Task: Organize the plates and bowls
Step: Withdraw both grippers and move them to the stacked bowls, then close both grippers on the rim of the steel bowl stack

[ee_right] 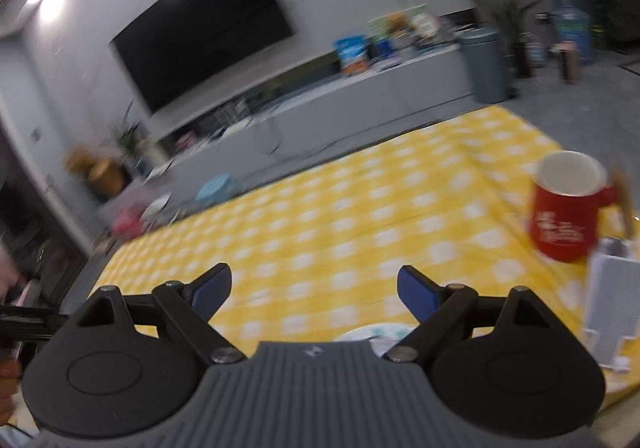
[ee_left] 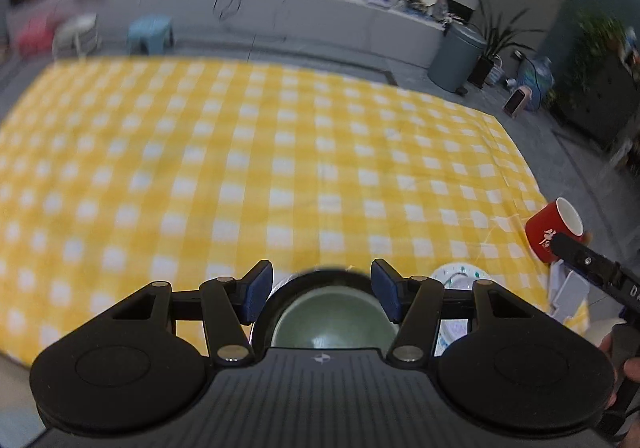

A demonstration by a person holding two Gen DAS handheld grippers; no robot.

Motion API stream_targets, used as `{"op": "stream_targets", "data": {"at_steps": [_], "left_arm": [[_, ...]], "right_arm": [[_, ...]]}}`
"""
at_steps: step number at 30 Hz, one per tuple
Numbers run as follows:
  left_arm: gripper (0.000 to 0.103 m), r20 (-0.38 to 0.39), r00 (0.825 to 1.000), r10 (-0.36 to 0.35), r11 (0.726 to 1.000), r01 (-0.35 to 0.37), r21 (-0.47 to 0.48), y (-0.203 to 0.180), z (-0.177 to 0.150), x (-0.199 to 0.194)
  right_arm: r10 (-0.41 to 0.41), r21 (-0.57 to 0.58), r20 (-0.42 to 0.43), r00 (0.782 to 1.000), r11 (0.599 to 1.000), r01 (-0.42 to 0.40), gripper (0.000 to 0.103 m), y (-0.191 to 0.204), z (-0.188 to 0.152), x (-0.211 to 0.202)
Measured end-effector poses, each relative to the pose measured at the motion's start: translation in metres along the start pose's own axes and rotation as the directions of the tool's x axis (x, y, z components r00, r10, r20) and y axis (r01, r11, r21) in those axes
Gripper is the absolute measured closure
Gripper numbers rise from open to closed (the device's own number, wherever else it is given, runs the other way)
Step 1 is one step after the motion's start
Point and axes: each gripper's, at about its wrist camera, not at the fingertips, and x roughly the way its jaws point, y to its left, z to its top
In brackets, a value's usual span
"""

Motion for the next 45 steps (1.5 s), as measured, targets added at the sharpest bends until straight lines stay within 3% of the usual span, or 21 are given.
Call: {"op": "stream_targets", "data": {"at_steps": [3,5,7,10,12,17,20,23,28,40,45], "left_arm": [[0.036,-0.041,0.999,0.017,0.998,-0.019,-0.051,0.024,-0.007,0.008],[0.036,-0.072,0.997,0.019,0.998,-0.024,-0.063,0.035,-0.011,0.016],[0.036,-0.103,0.995,0.000,0.998,-0.008,-0.070,0.043,-0.012,0.025],[0.037,-0.134,0.991,-0.005,0.997,-0.005,-0.076,0.047,-0.016,0.036],[0.037,-0.157,0.987,-0.021,0.998,0.011,-0.063,0.045,-0.022,0.042],[0.038,-0.217,0.975,-0.056,0.996,0.040,-0.078,0.047,-0.033,0.060],[0.039,-0.221,0.974,-0.049,0.996,0.031,-0.085,0.046,-0.034,0.065],[0.042,-0.212,0.976,-0.046,0.996,0.028,-0.087,0.043,-0.037,0.068],[0.048,-0.215,0.975,-0.053,0.993,0.029,-0.116,0.046,-0.038,0.073],[0.054,-0.213,0.975,-0.063,0.992,0.038,-0.117,0.048,-0.037,0.068],[0.054,-0.209,0.975,-0.075,0.990,0.049,-0.129,0.045,-0.036,0.068]], "right_arm": [[0.091,-0.041,-0.144,0.985,0.994,-0.098,0.014,0.030,-0.005,0.021],[0.151,-0.021,-0.261,0.953,0.987,-0.162,0.014,0.045,-0.012,0.042],[0.188,0.013,-0.382,0.905,0.980,-0.199,0.014,0.057,-0.021,0.065],[0.169,0.024,-0.495,0.852,0.983,-0.181,0.014,0.067,-0.037,0.093],[0.150,0.027,-0.537,0.830,0.987,-0.161,0.015,0.067,-0.045,0.105],[0.184,0.073,-0.569,0.802,0.982,-0.174,0.020,0.058,-0.057,0.116],[0.187,0.064,-0.584,0.790,0.981,-0.184,0.027,0.056,-0.066,0.119],[0.222,0.110,-0.607,0.763,0.974,-0.196,0.032,0.053,-0.076,0.127],[0.239,0.107,-0.601,0.763,0.970,-0.220,0.041,0.057,-0.079,0.130],[0.190,0.176,-0.566,0.802,0.979,-0.108,0.055,0.050,-0.081,0.127],[0.172,0.186,-0.532,0.829,0.979,-0.084,0.059,0.046,-0.073,0.123]]}}
